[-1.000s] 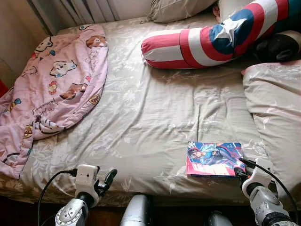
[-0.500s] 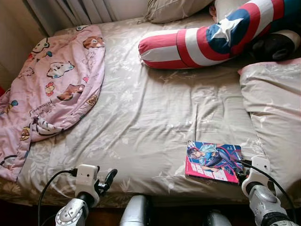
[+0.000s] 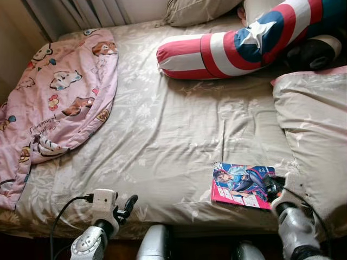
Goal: Clean up the room
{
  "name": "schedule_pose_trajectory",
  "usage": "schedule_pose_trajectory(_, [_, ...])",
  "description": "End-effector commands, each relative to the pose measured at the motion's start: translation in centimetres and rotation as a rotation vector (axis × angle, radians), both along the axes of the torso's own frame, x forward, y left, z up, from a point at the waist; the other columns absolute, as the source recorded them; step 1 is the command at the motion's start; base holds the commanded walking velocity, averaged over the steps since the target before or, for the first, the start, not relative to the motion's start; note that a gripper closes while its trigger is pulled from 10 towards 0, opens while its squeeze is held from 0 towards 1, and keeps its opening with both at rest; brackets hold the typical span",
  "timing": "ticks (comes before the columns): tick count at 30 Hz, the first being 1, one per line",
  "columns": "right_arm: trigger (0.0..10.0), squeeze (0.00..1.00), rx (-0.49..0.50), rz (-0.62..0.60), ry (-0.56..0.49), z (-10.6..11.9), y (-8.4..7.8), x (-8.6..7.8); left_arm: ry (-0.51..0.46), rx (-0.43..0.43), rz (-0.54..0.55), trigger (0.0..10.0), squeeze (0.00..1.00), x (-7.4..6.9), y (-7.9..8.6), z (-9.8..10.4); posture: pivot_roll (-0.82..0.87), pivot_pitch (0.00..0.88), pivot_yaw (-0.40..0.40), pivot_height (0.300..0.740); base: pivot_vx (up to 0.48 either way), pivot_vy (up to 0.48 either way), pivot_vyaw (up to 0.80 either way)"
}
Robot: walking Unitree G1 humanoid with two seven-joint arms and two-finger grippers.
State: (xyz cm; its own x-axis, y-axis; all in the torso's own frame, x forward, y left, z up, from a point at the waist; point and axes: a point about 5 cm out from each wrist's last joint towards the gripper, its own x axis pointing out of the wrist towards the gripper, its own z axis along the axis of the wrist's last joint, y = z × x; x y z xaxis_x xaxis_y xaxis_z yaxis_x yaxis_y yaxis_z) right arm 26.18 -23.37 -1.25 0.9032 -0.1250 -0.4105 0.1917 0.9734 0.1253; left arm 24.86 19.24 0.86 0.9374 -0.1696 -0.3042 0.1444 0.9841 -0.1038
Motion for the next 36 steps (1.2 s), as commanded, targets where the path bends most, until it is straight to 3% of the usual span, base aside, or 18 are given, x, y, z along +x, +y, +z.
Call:
schedule_pose_trajectory(1, [10.0, 0.00, -0.005, 0.039, 0.023, -0.8, 0.7, -0.8, 0.024, -0.001, 0.037, 10.0, 0.00, -0.3, 0.7, -0.6, 0.12, 0.123, 0.104, 0.680, 0.000, 0.000, 0.00])
schedule_pose_trajectory(5, [10.0, 0.00, 0.032, 0.039, 0.096, -2.5, 1.5, -2.7, 0.060, -0.010, 0.046, 10.0, 0.00, 0.1, 0.1, -1.5, 0.10, 0.092, 0.074, 0.710, 0.000, 0.000, 0.00])
schedule_pose_trajectory(14, [10.0, 0.00, 0.097, 0.028, 0.187, -4.1, 2.6, -4.3, 0.136, -0.011, 0.061, 10.0, 0.00, 0.2, -0.5, -3.0, 0.08, 0.052, 0.046, 0.740, 0.000, 0.000, 0.00])
schedule_pose_trajectory(16, [10.0, 0.00, 0.062, 0.050, 0.250, -4.7, 3.2, -4.7, 0.191, -0.009, 0.072, 10.0, 0.00, -0.3, -0.5, -3.8, 0.08, 0.039, 0.045, 0.740, 0.000, 0.000, 0.00])
schedule_pose_trajectory(22, [10.0, 0.00, 0.092, 0.131, 0.365, -6.1, 5.1, -6.4, 0.324, 0.007, 0.085, 10.0, 0.00, -1.6, -0.5, -5.5, 0.07, 0.009, 0.036, 0.740, 0.000, 0.000, 0.00])
schedule_pose_trajectory(27, [10.0, 0.00, 0.138, -0.036, 0.391, -6.5, 3.8, -7.2, 0.378, 0.017, 0.137, 10.0, 0.00, -2.7, 0.2, -6.3, 0.07, 0.000, 0.035, 0.740, 0.000, 0.000, 0.00])
schedule_pose_trajectory(36, [10.0, 0.00, 0.190, -0.149, 0.431, -7.4, 3.0, -9.4, 0.443, 0.038, 0.169, 10.0, 0.00, -3.9, 0.7, -7.2, 0.06, 0.000, 0.050, 0.740, 0.000, 0.000, 0.24])
